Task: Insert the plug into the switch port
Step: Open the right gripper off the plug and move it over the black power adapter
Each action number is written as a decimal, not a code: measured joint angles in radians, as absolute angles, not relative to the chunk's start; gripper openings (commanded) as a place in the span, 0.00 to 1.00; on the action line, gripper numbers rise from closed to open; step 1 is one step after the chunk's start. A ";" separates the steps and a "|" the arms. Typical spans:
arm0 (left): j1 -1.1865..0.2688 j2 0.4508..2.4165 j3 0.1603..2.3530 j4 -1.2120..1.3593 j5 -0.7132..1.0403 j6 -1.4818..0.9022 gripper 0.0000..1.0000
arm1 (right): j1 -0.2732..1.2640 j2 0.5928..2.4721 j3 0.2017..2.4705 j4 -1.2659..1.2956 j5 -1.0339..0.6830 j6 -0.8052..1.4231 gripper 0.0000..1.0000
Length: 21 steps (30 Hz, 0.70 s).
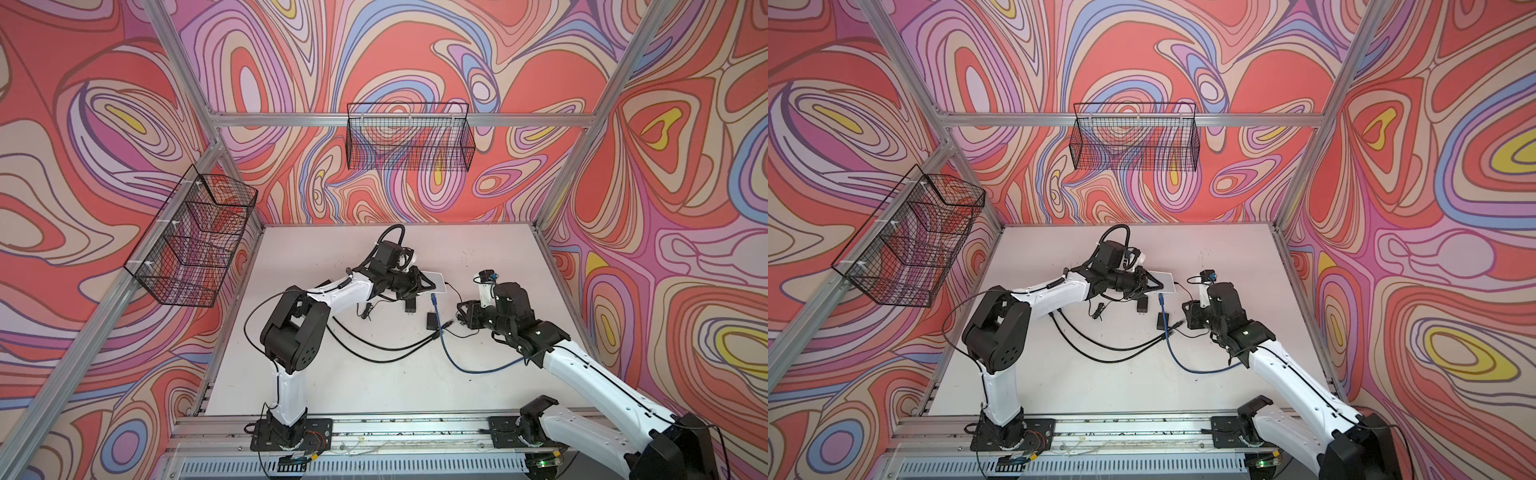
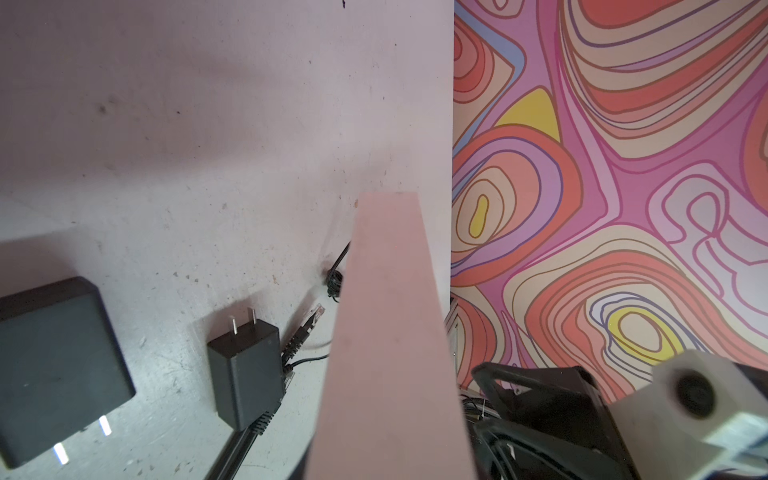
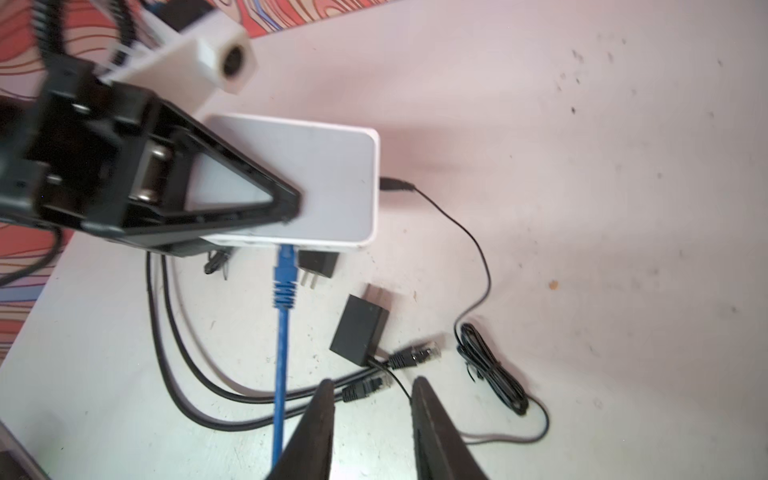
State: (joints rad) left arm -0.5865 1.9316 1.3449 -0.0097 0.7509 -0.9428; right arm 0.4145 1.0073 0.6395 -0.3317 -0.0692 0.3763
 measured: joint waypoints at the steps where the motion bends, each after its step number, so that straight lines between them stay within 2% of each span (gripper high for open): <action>1: -0.585 1.932 1.345 -0.011 0.747 -0.943 0.00 | 0.414 1.021 0.636 -0.348 -0.059 0.387 0.33; 12: -0.541 1.875 1.279 -0.011 0.711 -0.945 0.00 | 0.496 1.290 0.649 -0.314 -0.024 0.465 0.38; 21: -0.516 1.805 1.199 -0.010 0.705 -0.935 0.00 | 0.632 1.515 0.807 -0.275 0.042 0.493 0.44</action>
State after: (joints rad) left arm -0.5159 1.8053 1.1992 -0.0101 0.7052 -0.9348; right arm 0.6315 1.5146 0.8074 -0.2752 0.0418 0.4934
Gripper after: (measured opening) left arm 0.253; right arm 0.437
